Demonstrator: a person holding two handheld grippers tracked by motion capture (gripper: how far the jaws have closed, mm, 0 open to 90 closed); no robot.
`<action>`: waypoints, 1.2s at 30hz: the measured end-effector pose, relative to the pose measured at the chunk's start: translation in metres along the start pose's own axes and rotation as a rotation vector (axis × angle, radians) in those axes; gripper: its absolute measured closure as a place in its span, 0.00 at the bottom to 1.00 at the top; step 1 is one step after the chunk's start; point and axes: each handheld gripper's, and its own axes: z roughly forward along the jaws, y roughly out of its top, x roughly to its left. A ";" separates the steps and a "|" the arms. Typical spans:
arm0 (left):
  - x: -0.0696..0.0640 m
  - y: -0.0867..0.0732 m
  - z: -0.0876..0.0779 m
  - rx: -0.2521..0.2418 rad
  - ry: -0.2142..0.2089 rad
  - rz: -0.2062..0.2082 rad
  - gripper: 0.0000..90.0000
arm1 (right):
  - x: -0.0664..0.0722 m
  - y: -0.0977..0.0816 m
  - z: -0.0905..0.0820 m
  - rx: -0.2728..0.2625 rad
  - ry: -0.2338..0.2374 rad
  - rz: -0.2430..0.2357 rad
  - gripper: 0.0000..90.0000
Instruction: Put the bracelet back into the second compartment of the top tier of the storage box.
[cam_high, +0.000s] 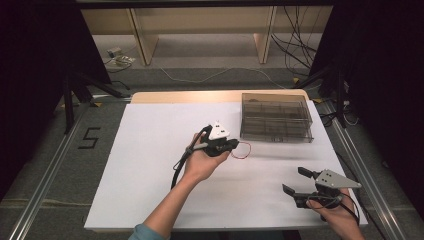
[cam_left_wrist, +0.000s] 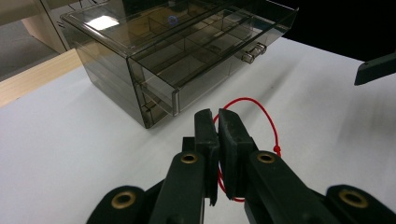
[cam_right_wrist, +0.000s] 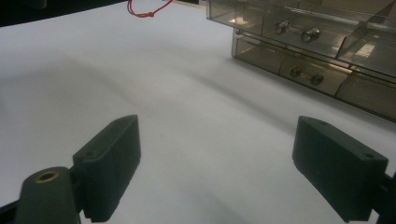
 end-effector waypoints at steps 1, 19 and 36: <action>0.000 0.000 0.001 0.000 -0.001 0.000 0.96 | 0.000 0.000 0.000 0.000 0.000 0.000 0.18; -0.009 0.014 0.014 -0.010 -0.022 0.018 0.96 | 0.000 0.000 -0.001 0.001 -0.002 -0.002 0.18; -0.014 0.025 0.025 -0.004 -0.030 0.037 0.96 | 0.000 -0.001 -0.001 0.007 -0.004 0.003 0.18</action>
